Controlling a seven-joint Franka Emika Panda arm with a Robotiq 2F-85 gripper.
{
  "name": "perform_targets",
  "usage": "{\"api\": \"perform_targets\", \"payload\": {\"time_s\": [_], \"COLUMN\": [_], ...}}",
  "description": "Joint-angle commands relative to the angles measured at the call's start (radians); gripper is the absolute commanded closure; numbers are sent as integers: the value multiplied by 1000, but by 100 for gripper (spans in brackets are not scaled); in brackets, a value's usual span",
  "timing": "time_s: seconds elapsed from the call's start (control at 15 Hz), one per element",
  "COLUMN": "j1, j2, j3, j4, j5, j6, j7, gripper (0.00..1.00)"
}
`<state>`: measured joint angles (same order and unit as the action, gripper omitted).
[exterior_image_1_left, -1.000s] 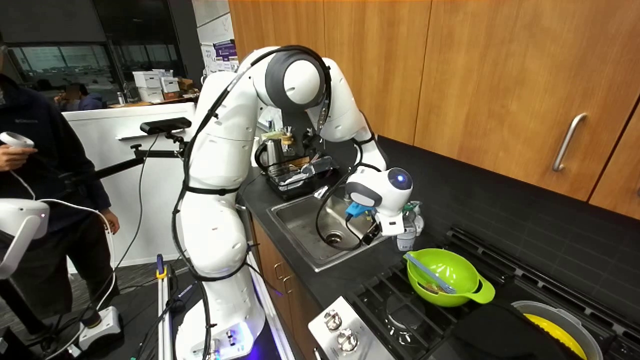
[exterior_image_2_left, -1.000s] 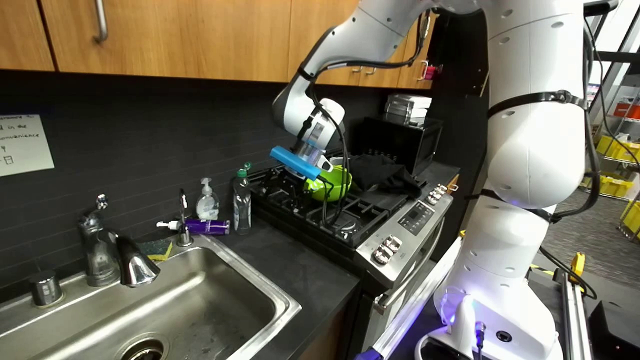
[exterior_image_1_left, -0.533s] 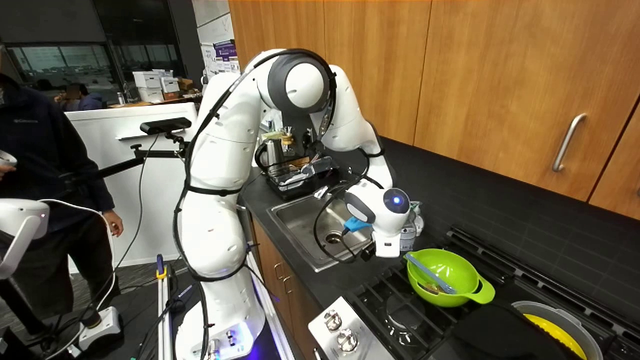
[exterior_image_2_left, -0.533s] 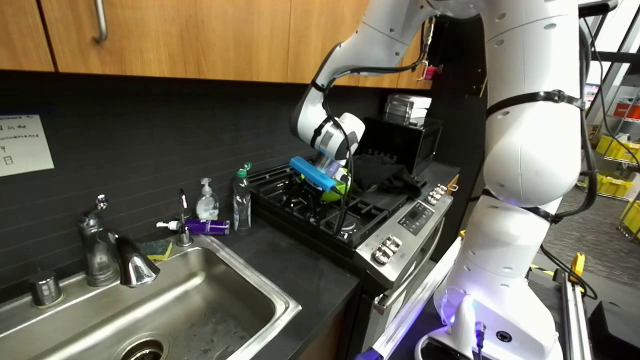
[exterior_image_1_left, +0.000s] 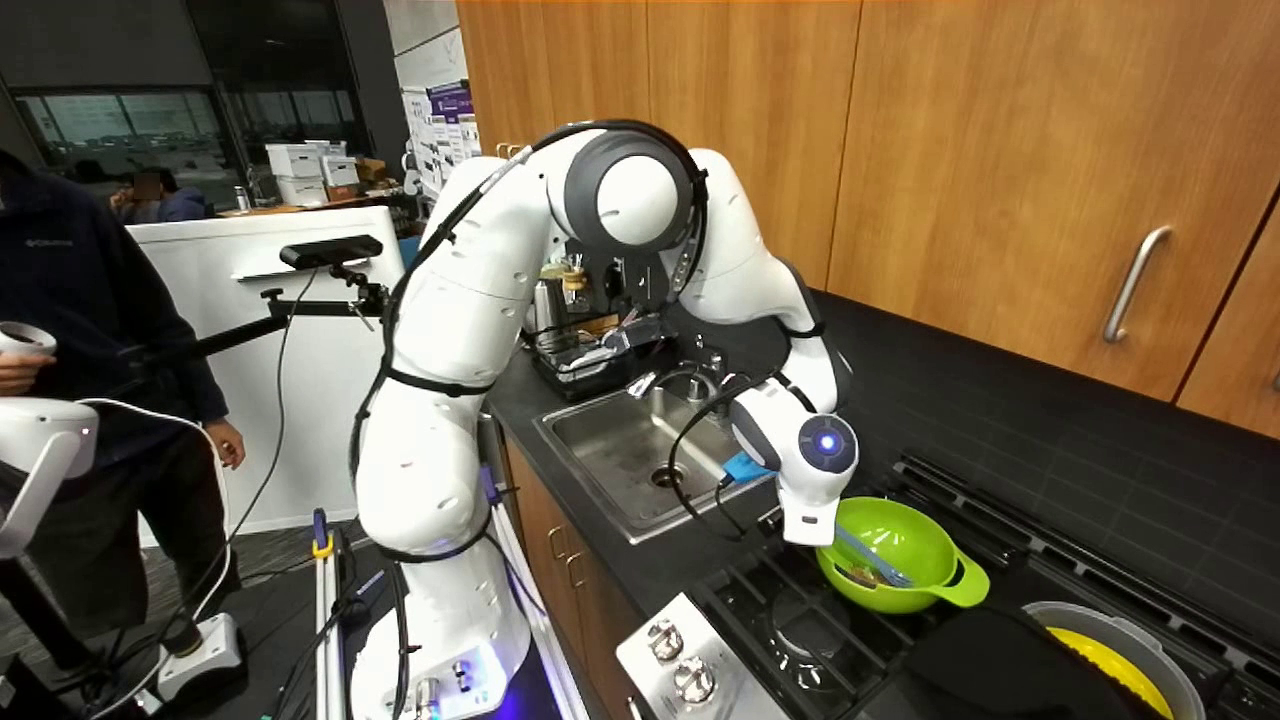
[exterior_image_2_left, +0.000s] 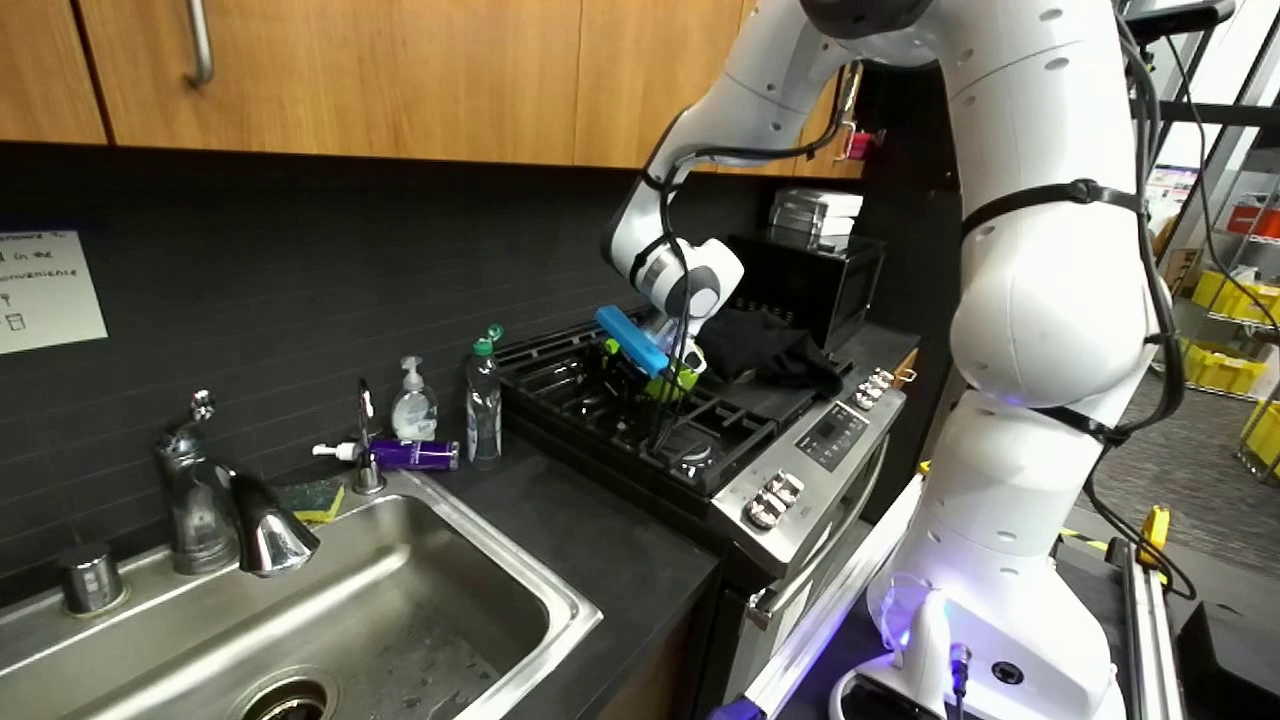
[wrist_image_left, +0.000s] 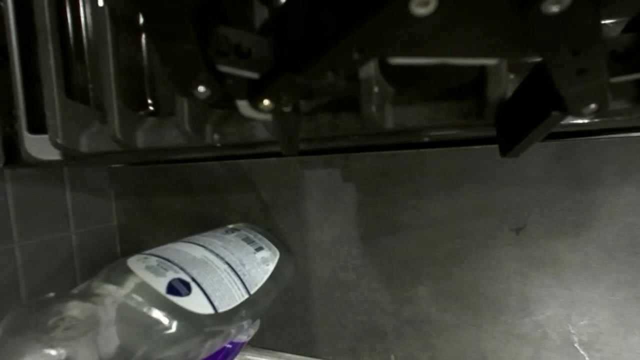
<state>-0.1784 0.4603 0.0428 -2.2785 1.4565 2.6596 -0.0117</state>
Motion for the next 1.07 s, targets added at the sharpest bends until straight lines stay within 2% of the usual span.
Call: {"api": "perform_targets", "payload": {"time_s": [0.0, 0.07, 0.13, 0.27, 0.6, 0.87, 1.0], "j1": [-27, -30, 18, 22, 36, 48, 57], "j2": [39, 44, 49, 63, 75, 42, 28], "j3": [1, 0, -52, -72, -101, -97, -87], "j4": [67, 77, 85, 100, 123, 83, 59], "j5": [18, 3, -16, -82, -176, -190, -153], "j6": [-46, -60, -102, -177, -263, -265, -234], "j7": [-36, -37, -34, -36, -35, -88, -151], "gripper": [0, 0, 0, 0, 0, 0, 0]}}
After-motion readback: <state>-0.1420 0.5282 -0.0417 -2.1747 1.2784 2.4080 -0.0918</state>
